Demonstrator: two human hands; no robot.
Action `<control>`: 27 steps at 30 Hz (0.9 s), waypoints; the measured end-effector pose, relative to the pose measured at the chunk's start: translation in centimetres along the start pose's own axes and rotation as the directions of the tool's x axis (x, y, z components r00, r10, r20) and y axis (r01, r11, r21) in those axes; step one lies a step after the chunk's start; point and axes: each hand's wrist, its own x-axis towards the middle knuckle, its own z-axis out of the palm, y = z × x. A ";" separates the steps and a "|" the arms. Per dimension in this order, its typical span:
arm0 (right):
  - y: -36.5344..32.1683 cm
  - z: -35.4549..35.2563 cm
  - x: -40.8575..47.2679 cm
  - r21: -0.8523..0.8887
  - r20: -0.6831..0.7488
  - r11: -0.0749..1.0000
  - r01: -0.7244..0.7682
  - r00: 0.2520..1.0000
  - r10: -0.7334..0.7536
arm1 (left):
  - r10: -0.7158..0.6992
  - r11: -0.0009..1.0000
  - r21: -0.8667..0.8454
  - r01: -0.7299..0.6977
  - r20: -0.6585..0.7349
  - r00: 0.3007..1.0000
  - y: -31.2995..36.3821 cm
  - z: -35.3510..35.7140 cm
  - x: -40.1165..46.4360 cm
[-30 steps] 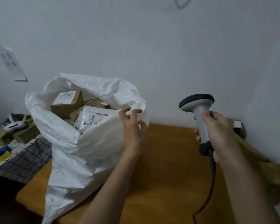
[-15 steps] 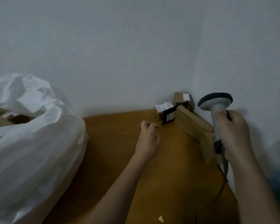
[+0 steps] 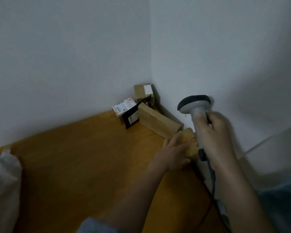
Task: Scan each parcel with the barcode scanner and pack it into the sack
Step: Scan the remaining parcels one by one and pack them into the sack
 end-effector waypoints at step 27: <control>2.1 5.0 -0.3 0.061 0.160 0.995 -0.079 0.985 0.068 | -0.579 0.772 -0.361 0.524 -0.059 0.813 -9.0 3.0 -9.2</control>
